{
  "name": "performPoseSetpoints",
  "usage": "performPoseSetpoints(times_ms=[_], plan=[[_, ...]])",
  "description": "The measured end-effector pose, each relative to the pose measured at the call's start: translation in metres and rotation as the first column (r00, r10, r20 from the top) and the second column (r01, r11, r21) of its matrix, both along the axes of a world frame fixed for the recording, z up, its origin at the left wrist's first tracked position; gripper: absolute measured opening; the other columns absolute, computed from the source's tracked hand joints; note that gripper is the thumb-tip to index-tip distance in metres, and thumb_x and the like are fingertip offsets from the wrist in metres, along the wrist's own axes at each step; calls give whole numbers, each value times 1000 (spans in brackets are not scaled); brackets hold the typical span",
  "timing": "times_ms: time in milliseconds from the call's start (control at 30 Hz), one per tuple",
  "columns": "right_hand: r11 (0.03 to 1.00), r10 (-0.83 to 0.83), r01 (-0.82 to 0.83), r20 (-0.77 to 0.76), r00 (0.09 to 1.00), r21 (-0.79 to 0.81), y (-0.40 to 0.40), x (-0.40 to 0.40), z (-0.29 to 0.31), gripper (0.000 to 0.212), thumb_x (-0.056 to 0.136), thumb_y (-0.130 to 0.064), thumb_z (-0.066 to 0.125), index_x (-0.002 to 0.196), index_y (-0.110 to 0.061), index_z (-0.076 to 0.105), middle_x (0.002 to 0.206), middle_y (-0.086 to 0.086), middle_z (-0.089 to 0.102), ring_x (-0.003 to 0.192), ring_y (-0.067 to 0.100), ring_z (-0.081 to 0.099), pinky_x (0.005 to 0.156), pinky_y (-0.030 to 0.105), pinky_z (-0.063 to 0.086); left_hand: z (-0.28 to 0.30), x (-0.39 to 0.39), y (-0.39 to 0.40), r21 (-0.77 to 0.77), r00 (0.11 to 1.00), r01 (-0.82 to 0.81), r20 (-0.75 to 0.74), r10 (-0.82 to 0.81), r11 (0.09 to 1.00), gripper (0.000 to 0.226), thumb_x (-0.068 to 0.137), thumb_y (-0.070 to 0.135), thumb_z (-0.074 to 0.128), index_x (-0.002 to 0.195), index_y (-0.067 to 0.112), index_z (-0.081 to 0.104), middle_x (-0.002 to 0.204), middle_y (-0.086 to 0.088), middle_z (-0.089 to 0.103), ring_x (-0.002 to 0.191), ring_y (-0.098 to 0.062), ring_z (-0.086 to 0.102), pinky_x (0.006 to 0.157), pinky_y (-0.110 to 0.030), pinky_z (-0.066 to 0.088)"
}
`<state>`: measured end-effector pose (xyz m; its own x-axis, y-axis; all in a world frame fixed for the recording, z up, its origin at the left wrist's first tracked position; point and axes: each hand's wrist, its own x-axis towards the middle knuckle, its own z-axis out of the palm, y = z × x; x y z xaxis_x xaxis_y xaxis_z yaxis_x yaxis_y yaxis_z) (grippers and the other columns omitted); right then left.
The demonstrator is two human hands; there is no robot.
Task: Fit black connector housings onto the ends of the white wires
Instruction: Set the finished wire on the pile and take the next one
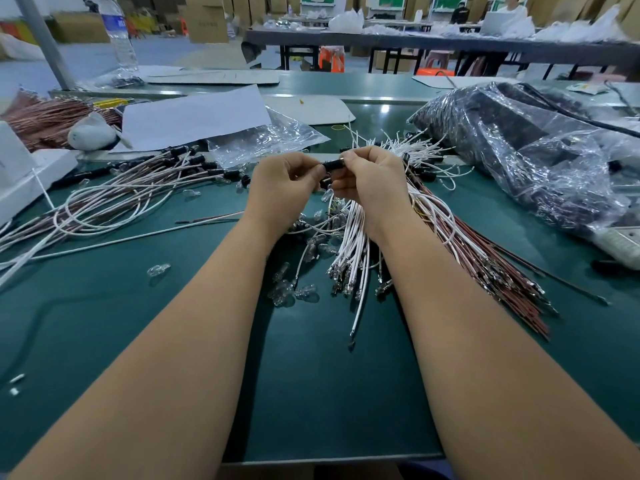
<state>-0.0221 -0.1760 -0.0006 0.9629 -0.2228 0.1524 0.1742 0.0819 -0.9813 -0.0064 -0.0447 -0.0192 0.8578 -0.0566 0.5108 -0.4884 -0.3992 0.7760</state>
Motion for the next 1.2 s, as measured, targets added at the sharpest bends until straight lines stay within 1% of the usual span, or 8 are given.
performPoseSetpoints(times_ms=[200,400,533,667,767,900,1000,1200], plan=[[996,-73,79,100,992,-52,0,-1,1,9,92,-6,61,86,-12,60,76,7,64,59,9,60,61,23,55,9,0,11,298,989,-99,134,61,949,20,96,20,51,107,24,68,76,2,65,67,-21,55,66,-33,47],[985,-169,170,106,980,-3,-4,0,1,8,93,-6,58,91,-14,58,79,6,65,59,9,60,62,25,56,18,1,43,441,977,-209,122,173,873,22,95,31,56,89,14,70,60,10,55,56,-13,50,55,-25,35],[902,-292,330,172,941,-277,-3,0,1,16,93,-5,50,94,-20,56,80,-1,63,64,10,60,58,27,51,27,1,64,181,733,-658,376,566,731,28,96,31,52,96,11,71,84,-5,70,74,-20,59,62,-26,35],[676,-418,483,250,873,-556,-9,3,-1,16,91,-7,47,97,-19,54,77,-10,54,75,15,55,56,29,38,22,6,86,316,522,-833,174,835,455,51,87,13,55,137,17,47,134,-14,46,127,-34,37,101,-48,26],[476,-409,387,191,892,-790,-15,5,-6,19,92,-18,51,108,-10,58,105,6,57,99,27,55,77,38,48,18,7,82,432,573,-745,24,820,508,77,75,8,56,146,19,26,146,-16,25,138,-36,18,109,-56,15],[154,-382,119,52,922,-981,-12,2,-9,34,90,-43,59,97,-9,59,124,18,50,115,34,44,95,42,39,14,10,61,514,709,-628,70,701,584,63,73,12,54,134,20,42,140,-12,27,132,-33,21,104,-49,19],[115,-343,136,89,935,-984,-9,-1,-8,15,89,-25,58,84,-13,50,111,15,56,106,33,46,82,37,37,10,11,43,581,798,-522,75,598,624,49,79,16,54,127,23,52,133,-9,33,126,-30,26,101,-45,21],[139,-334,149,95,938,-979,-8,-5,-5,27,83,-9,54,65,-14,36,70,4,45,84,30,48,70,33,35,2,15,31,586,917,-336,24,399,737,32,87,21,50,116,27,61,127,-4,46,125,-24,30,97,-42,22]])
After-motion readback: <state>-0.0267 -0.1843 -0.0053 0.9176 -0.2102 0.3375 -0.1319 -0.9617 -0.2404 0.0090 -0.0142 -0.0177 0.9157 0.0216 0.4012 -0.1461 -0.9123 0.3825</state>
